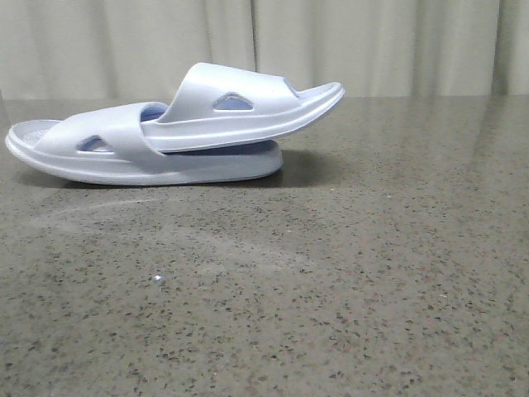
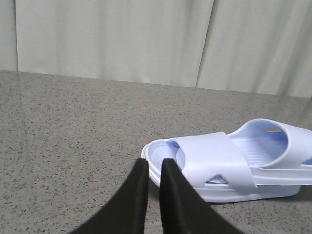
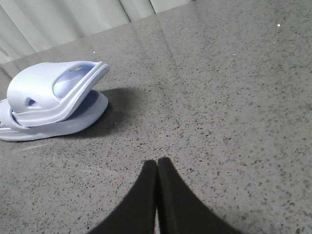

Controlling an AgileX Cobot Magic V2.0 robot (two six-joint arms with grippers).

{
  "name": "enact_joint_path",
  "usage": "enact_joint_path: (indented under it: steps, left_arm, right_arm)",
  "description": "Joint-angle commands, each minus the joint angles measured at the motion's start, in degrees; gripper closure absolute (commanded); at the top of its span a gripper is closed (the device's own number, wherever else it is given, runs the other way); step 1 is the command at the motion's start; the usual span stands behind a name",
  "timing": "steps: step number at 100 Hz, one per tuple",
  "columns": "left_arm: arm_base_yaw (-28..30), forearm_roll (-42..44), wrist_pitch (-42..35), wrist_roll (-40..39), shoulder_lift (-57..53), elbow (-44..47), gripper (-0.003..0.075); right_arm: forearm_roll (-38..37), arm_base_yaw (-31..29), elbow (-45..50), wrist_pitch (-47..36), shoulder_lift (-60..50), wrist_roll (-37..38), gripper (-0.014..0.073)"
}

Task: Insert blue slippers together front up

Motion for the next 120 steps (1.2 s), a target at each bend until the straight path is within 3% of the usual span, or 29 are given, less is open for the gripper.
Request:
enact_joint_path:
  steps: [1, 23, 31, 38, 50, 57, 64, 94, 99, 120]
  left_arm:
    - [-0.55, -1.27, 0.40, 0.11, 0.32, -1.53, 0.0705]
    - [-0.55, -1.14, 0.40, 0.11, 0.32, -0.94, 0.0705]
    - [-0.55, 6.20, 0.49, -1.48, -0.02, -0.53, 0.0705]
    - [-0.55, 19.90, -0.83, -14.28, -0.84, -0.53, 0.0705]
    - [-0.55, 50.16, -4.75, -49.16, -3.23, 0.78, 0.0705]
    - [-0.55, 65.32, -6.35, -62.97, -4.86, 2.56, 0.0705]
    - [-0.55, 75.19, -6.95, -71.52, -6.89, 4.69, 0.0705]
    - [3.14, 80.66, -13.06, -74.38, -19.02, 16.73, 0.0705]
    - [3.83, 81.09, -8.42, -74.38, -21.17, 16.49, 0.0705]
    - [4.50, 81.87, -3.52, -74.38, -23.62, 16.60, 0.0705]
  right_arm:
    - [0.39, 0.04, -1.47, 0.52, -0.06, -0.44, 0.0679]
    - [0.39, 0.04, -1.47, 0.52, -0.06, -0.44, 0.0679]
    - [0.39, 0.04, -1.47, 0.52, -0.06, -0.44, 0.0679]
    - [0.39, 0.04, -1.47, 0.52, -0.06, -0.44, 0.0679]
    - [0.39, 0.04, -1.47, 0.52, -0.06, -0.44, 0.0679]
    - [0.39, 0.04, -1.47, 0.52, -0.06, -0.44, 0.0679]
    - [0.39, 0.04, -1.47, 0.52, -0.06, -0.44, 0.0679]
    - [0.39, 0.04, -1.47, 0.52, -0.06, -0.44, 0.0679]
    - [0.39, 0.04, -1.47, 0.52, -0.06, -0.44, 0.0679]
    - [0.39, 0.04, -1.47, 0.52, -0.06, -0.44, 0.0679]
